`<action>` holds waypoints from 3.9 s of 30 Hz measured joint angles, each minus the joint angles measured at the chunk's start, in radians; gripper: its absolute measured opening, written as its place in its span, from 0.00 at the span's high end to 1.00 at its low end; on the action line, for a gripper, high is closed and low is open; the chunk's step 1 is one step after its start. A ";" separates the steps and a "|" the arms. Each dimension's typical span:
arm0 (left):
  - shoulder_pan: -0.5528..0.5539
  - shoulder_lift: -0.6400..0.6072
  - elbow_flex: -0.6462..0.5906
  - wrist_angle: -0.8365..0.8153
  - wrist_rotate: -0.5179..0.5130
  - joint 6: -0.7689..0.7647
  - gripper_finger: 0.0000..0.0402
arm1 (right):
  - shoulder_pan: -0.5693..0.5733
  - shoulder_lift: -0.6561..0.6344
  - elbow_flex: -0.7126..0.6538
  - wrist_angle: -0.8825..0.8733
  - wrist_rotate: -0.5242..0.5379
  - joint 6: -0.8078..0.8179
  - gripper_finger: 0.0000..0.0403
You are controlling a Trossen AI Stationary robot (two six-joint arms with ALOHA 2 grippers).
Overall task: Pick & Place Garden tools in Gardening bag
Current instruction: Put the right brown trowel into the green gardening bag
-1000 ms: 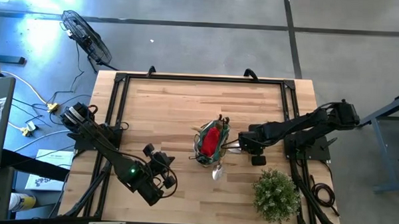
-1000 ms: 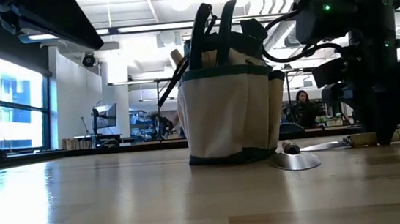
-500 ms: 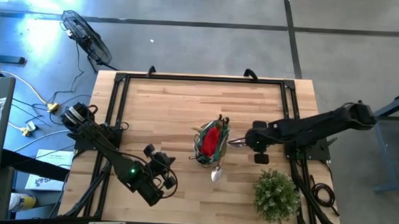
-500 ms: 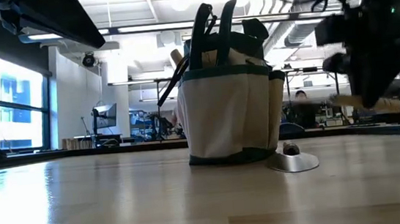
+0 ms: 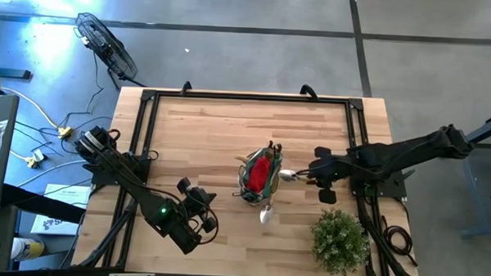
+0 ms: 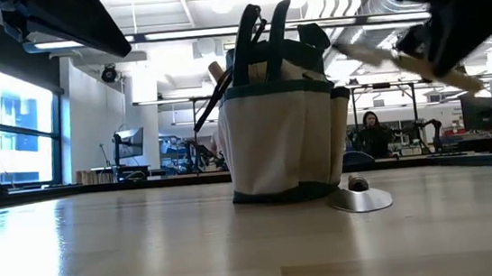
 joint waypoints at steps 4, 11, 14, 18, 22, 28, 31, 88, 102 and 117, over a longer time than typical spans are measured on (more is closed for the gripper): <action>0.000 0.000 0.000 0.010 -0.031 0.000 1.00 | 0.044 -0.031 0.000 0.146 0.000 -0.054 0.88; 0.000 0.000 0.000 0.014 -0.036 -0.023 1.00 | 0.159 -0.040 -0.049 0.514 0.032 -0.236 0.88; 0.000 0.000 0.000 0.015 -0.038 -0.026 1.00 | 0.175 -0.042 -0.105 0.699 0.093 -0.309 0.88; 0.000 0.000 0.000 0.015 -0.039 -0.026 1.00 | 0.125 -0.062 -0.202 0.893 0.096 -0.351 0.88; 0.000 0.000 0.000 0.015 -0.039 -0.026 1.00 | 0.004 -0.097 -0.293 1.046 -0.009 -0.292 0.88; 0.000 0.000 0.000 0.013 -0.041 -0.018 1.00 | -0.165 -0.108 -0.427 1.327 -0.219 -0.186 0.88; 0.000 0.000 0.000 0.012 -0.043 -0.018 1.00 | -0.208 -0.087 -0.460 1.395 -0.253 -0.144 0.88; 0.001 0.000 0.000 0.007 -0.124 -0.018 1.00 | -0.367 0.479 -0.463 1.896 -0.290 -0.145 0.88; 0.000 0.000 0.000 0.006 -0.125 -0.018 1.00 | -0.344 0.479 -0.463 1.844 -0.290 -0.143 0.88; 0.001 -0.001 0.000 -0.002 -0.143 -0.018 1.00 | -0.339 0.479 -0.443 1.824 -0.265 -0.164 0.88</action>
